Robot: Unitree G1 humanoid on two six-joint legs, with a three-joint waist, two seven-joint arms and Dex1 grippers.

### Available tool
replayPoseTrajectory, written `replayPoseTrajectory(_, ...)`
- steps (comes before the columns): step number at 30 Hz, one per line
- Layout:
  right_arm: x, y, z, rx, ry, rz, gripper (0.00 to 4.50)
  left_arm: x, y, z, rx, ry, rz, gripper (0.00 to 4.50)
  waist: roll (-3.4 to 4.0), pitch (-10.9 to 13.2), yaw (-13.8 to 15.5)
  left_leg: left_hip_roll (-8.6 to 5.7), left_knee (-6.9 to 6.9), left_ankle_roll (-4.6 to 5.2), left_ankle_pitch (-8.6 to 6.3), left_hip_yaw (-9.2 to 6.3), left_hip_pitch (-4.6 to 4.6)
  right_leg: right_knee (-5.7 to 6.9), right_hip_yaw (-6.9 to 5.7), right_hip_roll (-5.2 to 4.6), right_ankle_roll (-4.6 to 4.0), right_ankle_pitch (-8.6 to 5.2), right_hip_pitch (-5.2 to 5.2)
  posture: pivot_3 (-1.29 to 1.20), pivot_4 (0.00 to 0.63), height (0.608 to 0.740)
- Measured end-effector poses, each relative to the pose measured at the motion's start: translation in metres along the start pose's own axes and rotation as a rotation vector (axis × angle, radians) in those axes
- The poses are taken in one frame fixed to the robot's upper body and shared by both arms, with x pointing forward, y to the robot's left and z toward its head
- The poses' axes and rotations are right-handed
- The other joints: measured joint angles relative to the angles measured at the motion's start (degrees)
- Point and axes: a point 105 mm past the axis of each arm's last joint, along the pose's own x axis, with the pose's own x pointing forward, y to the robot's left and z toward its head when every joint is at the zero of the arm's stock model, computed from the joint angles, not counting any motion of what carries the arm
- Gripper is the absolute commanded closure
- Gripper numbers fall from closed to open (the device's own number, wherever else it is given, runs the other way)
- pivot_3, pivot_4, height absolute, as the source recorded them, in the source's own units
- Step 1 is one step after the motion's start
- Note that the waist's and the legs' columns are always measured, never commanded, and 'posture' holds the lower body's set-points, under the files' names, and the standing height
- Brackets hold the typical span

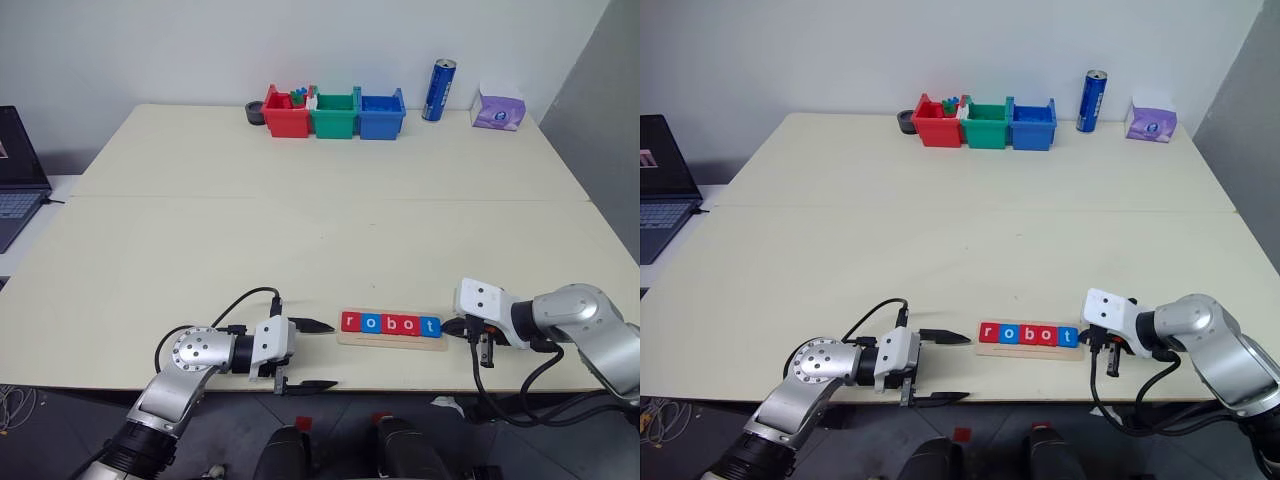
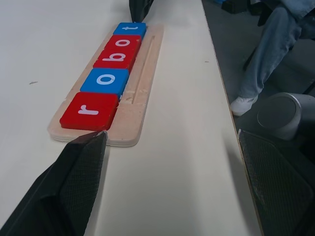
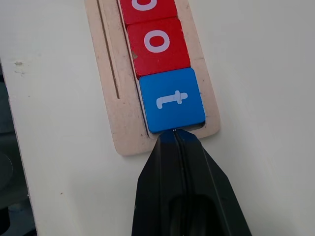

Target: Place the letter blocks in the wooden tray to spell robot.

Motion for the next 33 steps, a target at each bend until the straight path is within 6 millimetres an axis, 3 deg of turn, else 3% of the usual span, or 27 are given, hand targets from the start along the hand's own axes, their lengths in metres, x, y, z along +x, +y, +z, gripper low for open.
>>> replayPoseTrajectory(5, -0.001, -0.004, -0.001, -0.005, 0.000, -0.019, 4.48, 0.000, 0.001, 0.000, -0.004, 0.002, 0.011, 0.00, 0.00, 0.00, 0.01, -0.01, 0.00, 0.00, 0.00, 0.00, 0.00, 0.00, 0.01, 0.00, 0.00, 0.00, 0.00, 0.00, 0.150, 0.740)
replayPoseTrajectory(7, -0.007, -0.007, 0.004, -0.001, -0.036, -0.027, 4.12, -0.001, 0.004, -0.001, -0.019, 0.010, 0.028, 0.00, 0.00, 0.00, 0.02, -0.01, 0.00, 0.00, 0.00, 0.00, -0.01, 0.00, 0.00, 0.00, 0.00, 0.00, 0.00, 0.00, 0.150, 0.740)
replayPoseTrajectory(12, -0.027, -0.007, 0.020, 0.027, -0.170, -0.035, 2.47, -0.011, 0.016, -0.002, -0.048, 0.040, 0.081, 0.00, -0.03, 0.01, 0.08, 0.00, 0.00, 0.00, 0.00, -0.01, -0.04, 0.00, -0.07, 0.01, 0.00, 0.00, 0.01, 0.00, 0.150, 0.740)
replayPoseTrajectory(19, -0.031, 0.010, 0.025, 0.070, -0.256, 0.019, 0.05, -0.019, 0.023, 0.003, -0.043, 0.073, 0.105, 0.00, -0.03, 0.01, 0.03, -0.01, 0.00, 0.00, 0.00, -0.01, -0.02, 0.00, 0.00, -0.01, 0.00, 0.00, 0.01, 0.00, 0.150, 0.740)
replayPoseTrajectory(33, -0.037, 0.013, 0.025, 0.067, -0.309, -0.001, 0.02, -0.020, 0.020, 0.022, -0.050, 0.015, 0.028, 0.00, -0.04, 0.02, 0.07, -0.02, 0.01, 0.00, 0.00, 0.02, -0.03, 0.00, -0.03, 0.00, 0.01, 0.00, 0.02, 0.00, 0.150, 0.740)
